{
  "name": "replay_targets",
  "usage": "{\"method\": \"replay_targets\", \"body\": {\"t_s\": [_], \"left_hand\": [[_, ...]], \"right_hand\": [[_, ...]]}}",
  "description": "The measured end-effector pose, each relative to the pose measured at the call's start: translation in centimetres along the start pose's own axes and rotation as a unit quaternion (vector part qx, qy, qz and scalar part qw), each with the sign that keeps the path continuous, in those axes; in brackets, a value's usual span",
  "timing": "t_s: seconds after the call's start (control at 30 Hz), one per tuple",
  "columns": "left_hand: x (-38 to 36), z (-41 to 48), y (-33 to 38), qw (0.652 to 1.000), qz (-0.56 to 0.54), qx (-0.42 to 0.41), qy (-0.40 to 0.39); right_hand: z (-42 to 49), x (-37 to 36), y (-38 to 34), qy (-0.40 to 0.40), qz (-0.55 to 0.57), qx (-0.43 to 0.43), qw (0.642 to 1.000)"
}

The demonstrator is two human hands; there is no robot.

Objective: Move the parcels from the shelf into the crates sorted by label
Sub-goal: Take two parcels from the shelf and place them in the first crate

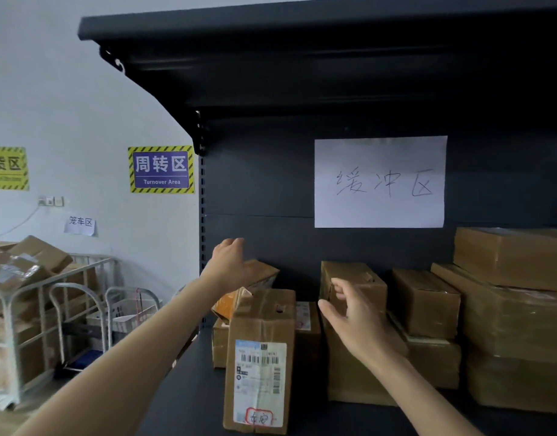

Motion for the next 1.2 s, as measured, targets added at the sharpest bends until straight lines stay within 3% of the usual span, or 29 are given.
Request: {"method": "replay_targets", "body": {"t_s": [0.37,0.53,0.63,0.7,0.83,0.93,1.07,1.2], "left_hand": [[-7.4,8.3,-5.0,0.975,0.161,0.09,-0.125],[-6.7,8.3,-5.5,0.976,0.158,0.103,-0.104],[-4.3,7.9,-6.4,0.99,0.049,0.114,-0.06],[-2.5,7.4,-7.1,0.988,-0.1,0.112,-0.03],[0.8,5.2,-7.5,0.921,-0.382,0.071,-0.006],[2.9,3.5,-7.5,0.881,-0.472,0.03,-0.003],[3.3,1.4,-6.6,0.828,-0.557,-0.014,-0.06],[2.2,-0.6,-4.2,0.799,-0.589,-0.044,-0.114]], "right_hand": [[1.4,-1.8,2.3,-0.025,-0.02,-0.036,0.999],[1.9,-2.5,2.5,-0.025,-0.011,-0.036,0.999],[2.7,-2.9,1.6,-0.015,0.0,-0.02,1.0],[3.4,-3.2,0.7,-0.006,0.012,-0.008,1.0],[5.1,-4.3,-2.2,0.0,0.043,0.018,0.999],[5.8,-5.0,-4.6,0.009,0.046,0.037,0.998],[5.8,-5.5,-7.1,0.0,0.041,0.052,0.998],[5.0,-5.7,-8.2,-0.036,0.067,0.037,0.996]]}}
Point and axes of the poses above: each hand's wrist, its own z-axis towards the middle knuckle, its own x-axis out of the back of the hand, y = z × x, the point moved 9 cm from there along z, towards the middle knuckle, and after that the axes turned 3 degrees about x, right-handed, at the moved point
